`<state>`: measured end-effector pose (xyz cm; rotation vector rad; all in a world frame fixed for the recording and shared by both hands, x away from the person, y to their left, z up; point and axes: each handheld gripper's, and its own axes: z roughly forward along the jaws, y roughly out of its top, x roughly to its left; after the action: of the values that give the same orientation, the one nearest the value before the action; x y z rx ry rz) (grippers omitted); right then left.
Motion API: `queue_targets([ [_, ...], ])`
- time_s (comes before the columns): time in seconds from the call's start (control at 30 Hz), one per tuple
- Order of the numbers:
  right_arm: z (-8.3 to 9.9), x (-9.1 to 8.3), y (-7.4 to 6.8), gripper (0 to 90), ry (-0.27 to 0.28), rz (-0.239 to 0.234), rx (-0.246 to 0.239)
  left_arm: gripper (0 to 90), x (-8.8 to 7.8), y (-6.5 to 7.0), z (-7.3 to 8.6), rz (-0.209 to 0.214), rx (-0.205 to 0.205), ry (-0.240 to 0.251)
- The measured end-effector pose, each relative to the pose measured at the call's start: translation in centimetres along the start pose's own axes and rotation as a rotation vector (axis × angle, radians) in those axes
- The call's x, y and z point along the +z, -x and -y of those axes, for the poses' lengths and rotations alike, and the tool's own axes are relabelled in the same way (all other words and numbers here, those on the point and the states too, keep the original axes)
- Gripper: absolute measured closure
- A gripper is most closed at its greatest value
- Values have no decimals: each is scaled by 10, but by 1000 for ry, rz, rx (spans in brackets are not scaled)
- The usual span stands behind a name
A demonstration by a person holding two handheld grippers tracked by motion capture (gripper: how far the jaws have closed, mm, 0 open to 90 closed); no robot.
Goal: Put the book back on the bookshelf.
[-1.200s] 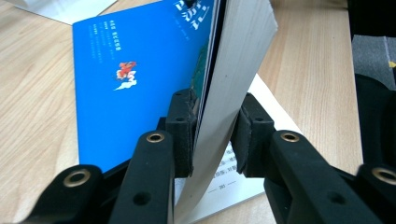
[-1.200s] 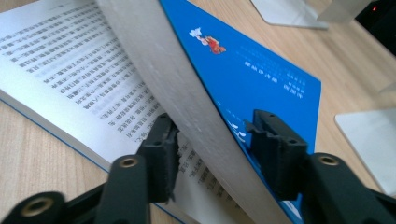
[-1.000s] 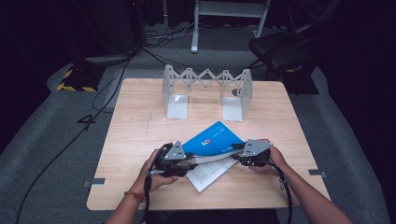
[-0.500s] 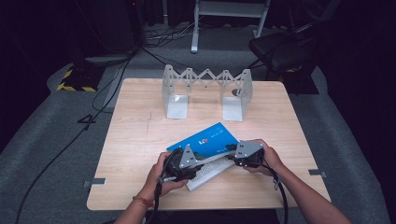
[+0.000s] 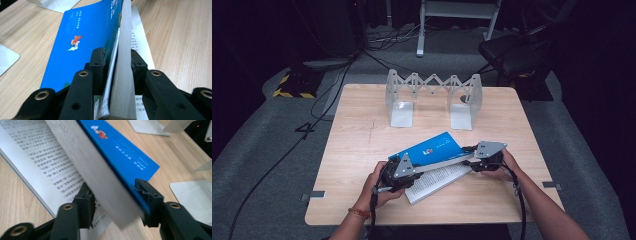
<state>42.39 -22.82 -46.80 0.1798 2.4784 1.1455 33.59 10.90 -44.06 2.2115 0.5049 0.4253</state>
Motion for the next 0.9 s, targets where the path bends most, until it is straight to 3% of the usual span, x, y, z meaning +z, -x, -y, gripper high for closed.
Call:
queue_targets([
  [0.2,-7,-6,-5,640,6,27,-81,690,-7,-9,6,22,-36,8],
  [0.33,-11,-7,-11,657,0,25,-105,665,-11,-12,9,23,-48,-1],
  [0.43,-14,-7,-15,662,-6,29,-110,623,-13,-7,7,-14,-44,-28],
  [0.5,-15,-7,-16,662,-8,28,-107,554,-12,-2,5,-24,-23,-64],
  [0.57,-16,-7,-18,661,-19,32,-112,544,-9,6,3,-52,-1,-103],
  [0.73,-19,-7,-20,657,-29,53,-111,449,-3,14,-2,-74,-36,-114],
  [0.83,-21,-8,-21,656,-27,63,-117,435,3,15,-3,-104,-35,-139],
  [0.9,-22,-8,-21,654,-24,58,-118,496,5,16,-2,-111,-3,-149],
])
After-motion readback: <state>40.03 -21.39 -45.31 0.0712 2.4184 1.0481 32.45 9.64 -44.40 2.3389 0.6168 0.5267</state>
